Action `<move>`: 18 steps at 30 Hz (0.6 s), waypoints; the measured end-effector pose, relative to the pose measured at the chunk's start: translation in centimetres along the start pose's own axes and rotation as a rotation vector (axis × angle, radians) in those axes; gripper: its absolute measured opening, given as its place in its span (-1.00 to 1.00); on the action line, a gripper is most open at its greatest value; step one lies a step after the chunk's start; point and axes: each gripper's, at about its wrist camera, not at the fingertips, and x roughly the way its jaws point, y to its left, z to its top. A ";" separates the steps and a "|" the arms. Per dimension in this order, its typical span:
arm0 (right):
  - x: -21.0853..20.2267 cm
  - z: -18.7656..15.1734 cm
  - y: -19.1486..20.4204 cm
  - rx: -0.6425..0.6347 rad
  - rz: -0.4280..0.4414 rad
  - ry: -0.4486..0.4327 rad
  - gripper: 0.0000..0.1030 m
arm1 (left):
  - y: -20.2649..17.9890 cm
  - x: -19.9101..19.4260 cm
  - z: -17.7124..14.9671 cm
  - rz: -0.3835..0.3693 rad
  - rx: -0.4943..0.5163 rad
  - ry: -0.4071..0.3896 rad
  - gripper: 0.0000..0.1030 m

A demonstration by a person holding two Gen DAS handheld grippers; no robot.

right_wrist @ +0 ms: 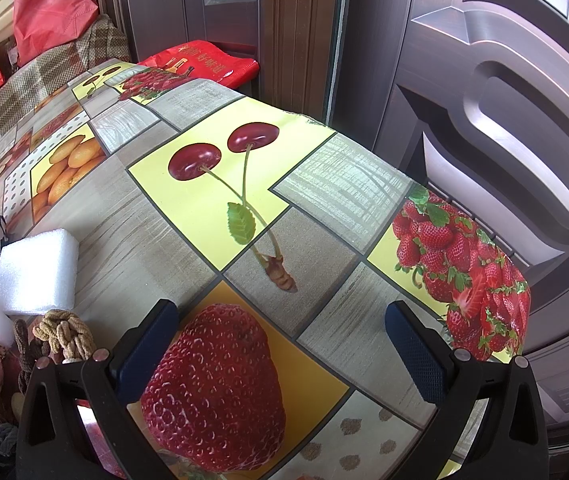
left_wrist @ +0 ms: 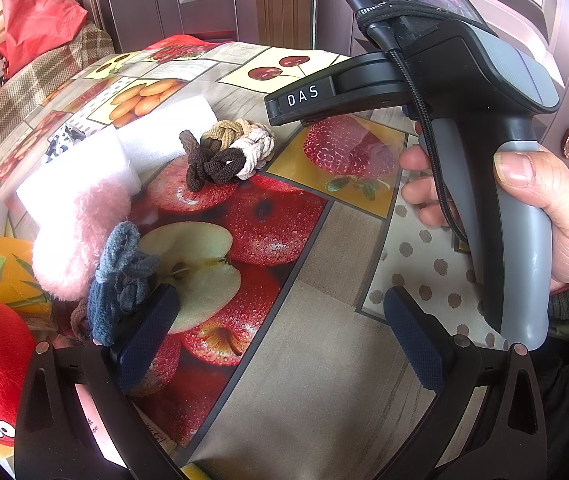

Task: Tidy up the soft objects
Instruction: 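Move the left tool to the yellow sponge and close on it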

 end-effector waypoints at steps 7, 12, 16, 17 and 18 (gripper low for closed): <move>0.0 0.0 0.0 0.000 0.000 0.000 1.00 | 0.0 0.0 0.0 0.000 0.001 0.000 0.99; 0.0 0.0 0.0 0.000 0.000 0.000 1.00 | -0.2 0.1 0.2 -0.002 0.007 0.000 0.99; 0.0 0.0 0.0 0.001 0.000 0.000 1.00 | 0.0 -0.3 0.1 0.007 -0.013 -0.008 0.99; 0.0 0.0 0.0 0.002 0.001 0.001 1.00 | -0.1 -0.8 -0.1 0.008 -0.027 -0.026 0.99; 0.0 0.0 0.0 0.003 0.004 0.001 1.00 | 0.0 -1.6 -0.2 0.008 -0.046 -0.062 0.99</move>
